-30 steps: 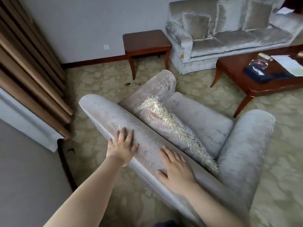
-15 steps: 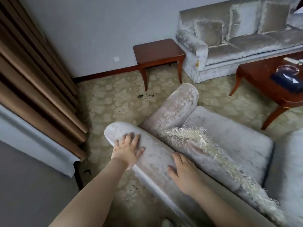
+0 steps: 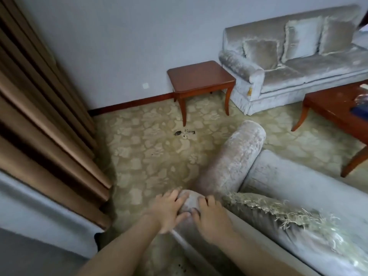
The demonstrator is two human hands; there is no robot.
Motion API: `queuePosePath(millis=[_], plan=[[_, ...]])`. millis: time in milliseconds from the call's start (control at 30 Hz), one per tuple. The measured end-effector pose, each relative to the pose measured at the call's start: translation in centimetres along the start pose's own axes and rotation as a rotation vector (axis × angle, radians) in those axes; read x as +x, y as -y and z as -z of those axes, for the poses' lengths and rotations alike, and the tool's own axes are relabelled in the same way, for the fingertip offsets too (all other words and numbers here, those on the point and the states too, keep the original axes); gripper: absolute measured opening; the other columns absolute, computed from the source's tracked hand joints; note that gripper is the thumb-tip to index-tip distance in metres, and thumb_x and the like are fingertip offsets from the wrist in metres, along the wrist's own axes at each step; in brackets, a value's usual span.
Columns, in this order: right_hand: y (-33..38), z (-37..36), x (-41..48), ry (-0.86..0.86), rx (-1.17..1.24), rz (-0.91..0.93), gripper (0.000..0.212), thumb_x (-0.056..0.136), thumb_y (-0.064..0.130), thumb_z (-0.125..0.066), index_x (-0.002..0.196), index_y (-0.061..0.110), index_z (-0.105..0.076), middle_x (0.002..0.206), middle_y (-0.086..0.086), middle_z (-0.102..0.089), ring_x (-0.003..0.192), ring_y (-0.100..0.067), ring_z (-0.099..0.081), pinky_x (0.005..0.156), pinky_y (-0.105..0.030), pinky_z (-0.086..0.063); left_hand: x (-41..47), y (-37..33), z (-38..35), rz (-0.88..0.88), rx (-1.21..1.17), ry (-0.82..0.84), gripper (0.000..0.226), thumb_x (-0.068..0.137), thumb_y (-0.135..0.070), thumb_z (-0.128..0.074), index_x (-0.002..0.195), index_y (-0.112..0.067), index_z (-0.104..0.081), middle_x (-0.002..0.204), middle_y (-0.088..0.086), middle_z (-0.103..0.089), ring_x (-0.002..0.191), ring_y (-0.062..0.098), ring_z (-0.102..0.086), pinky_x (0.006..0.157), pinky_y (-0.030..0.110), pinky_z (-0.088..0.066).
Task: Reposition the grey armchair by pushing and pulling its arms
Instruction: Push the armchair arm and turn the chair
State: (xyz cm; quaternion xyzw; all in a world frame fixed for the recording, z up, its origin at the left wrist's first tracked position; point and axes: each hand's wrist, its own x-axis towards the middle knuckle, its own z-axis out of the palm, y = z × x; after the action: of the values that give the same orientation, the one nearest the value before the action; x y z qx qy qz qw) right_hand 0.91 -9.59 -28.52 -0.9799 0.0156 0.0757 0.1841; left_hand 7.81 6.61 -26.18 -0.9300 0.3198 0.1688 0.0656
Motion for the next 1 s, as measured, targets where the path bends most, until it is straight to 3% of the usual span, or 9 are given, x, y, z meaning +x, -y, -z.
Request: queuePosePath(millis=[267,400,500,667,733,800,867,933,1000], plan=[[0.8,-0.7,0.9,-0.097,0.026,-0.323,0.052,0.090,0.061,-0.020,0.124,0.030,-0.044,0.117,0.003,-0.048,0.110,-0.020,-0.048,0.091,-0.034,-0.039,4.5,6.0,0.0,-0.424,-0.002,0.123,0.081,0.087,-0.070,-0.024,0.150,-0.023,-0.005,0.154,0.006,-0.017,0.135,0.026,-0.029,0.106,0.039,-0.030],[1.8,-0.3,0.9,-0.159,0.014,-0.430,0.052,0.086,0.062,-0.021,0.112,0.030,-0.052,0.111,0.005,-0.053,0.107,-0.018,-0.051,0.090,-0.034,-0.041,6.6,6.0,1.1,-0.622,0.139,0.045,0.093,0.079,-0.077,-0.016,0.149,-0.016,-0.011,0.152,0.007,-0.023,0.133,0.025,-0.031,0.102,0.040,-0.028],[2.1,0.0,0.8,-0.176,-0.025,-0.458,0.052,0.084,0.062,-0.022,0.103,0.027,-0.056,0.102,0.004,-0.056,0.099,-0.019,-0.053,0.086,-0.033,-0.041,8.4,4.9,1.8,-0.790,0.149,0.071,0.088,0.082,-0.074,-0.025,0.148,-0.015,-0.014,0.150,0.008,-0.025,0.132,0.025,-0.031,0.102,0.040,-0.028],[2.2,0.0,0.8,-0.225,-0.012,-0.460,0.033,0.082,0.052,-0.044,0.083,0.022,-0.058,0.083,0.003,-0.057,0.080,-0.021,-0.055,0.070,-0.032,-0.043,10.5,4.1,2.0,-0.990,0.181,0.081,0.089,0.082,-0.074,-0.025,0.148,-0.014,-0.021,0.151,0.008,-0.027,0.134,0.019,-0.032,0.105,0.030,-0.029],[2.1,0.0,0.8,-0.232,0.023,-0.469,0.027,0.079,0.050,-0.050,0.080,0.024,-0.058,0.081,0.005,-0.057,0.076,-0.019,-0.055,0.066,-0.030,-0.043,11.1,4.2,2.0,-1.030,0.143,0.079,0.085,0.079,-0.074,-0.020,0.132,-0.018,-0.054,0.131,0.002,-0.056,0.111,0.010,-0.059,0.085,0.015,-0.046],[2.0,0.1,1.0,-0.236,0.050,-0.473,0.023,0.080,0.047,-0.052,0.082,0.025,-0.058,0.083,0.005,-0.057,0.076,-0.018,-0.055,0.066,-0.031,-0.045,11.5,4.0,2.1,-1.064,0.148,0.117,0.074,0.075,-0.069,-0.023,0.107,-0.024,-0.072,0.106,-0.007,-0.069,0.080,0.003,-0.068,0.065,0.011,-0.050],[2.0,0.1,1.1,-0.273,0.061,-0.484,0.018,0.081,0.042,-0.053,0.080,0.024,-0.057,0.082,0.005,-0.056,0.075,-0.018,-0.054,0.066,-0.031,-0.045,12.2,3.8,1.6,-1.161,0.121,0.028,0.055,0.081,-0.053,-0.031,0.100,-0.026,-0.075,0.100,-0.009,-0.071,0.071,0.002,-0.067,0.063,0.012,-0.050],[2.2,0.3,1.0,-0.305,0.060,-0.517,0.016,0.082,0.037,-0.051,0.077,0.023,-0.056,0.080,0.005,-0.056,0.073,-0.019,-0.054,0.063,-0.032,-0.044,12.6,3.2,1.6,-1.205,0.104,0.054,0.045,0.086,-0.038,-0.032,0.098,-0.028,-0.075,0.100,-0.010,-0.071,0.068,0.000,-0.067,0.062,0.013,-0.051],[2.4,0.3,1.0,-0.340,0.046,-0.569,0.017,0.083,0.035,-0.049,0.074,0.021,-0.054,0.077,0.003,-0.055,0.070,-0.021,-0.053,0.061,-0.032,-0.043,13.1,2.9,1.6,-1.248,0.128,0.110,0.048,0.078,-0.048,-0.038,0.102,-0.027,-0.074,0.104,-0.009,-0.070,0.074,0.000,-0.067,0.065,0.013,-0.050]])
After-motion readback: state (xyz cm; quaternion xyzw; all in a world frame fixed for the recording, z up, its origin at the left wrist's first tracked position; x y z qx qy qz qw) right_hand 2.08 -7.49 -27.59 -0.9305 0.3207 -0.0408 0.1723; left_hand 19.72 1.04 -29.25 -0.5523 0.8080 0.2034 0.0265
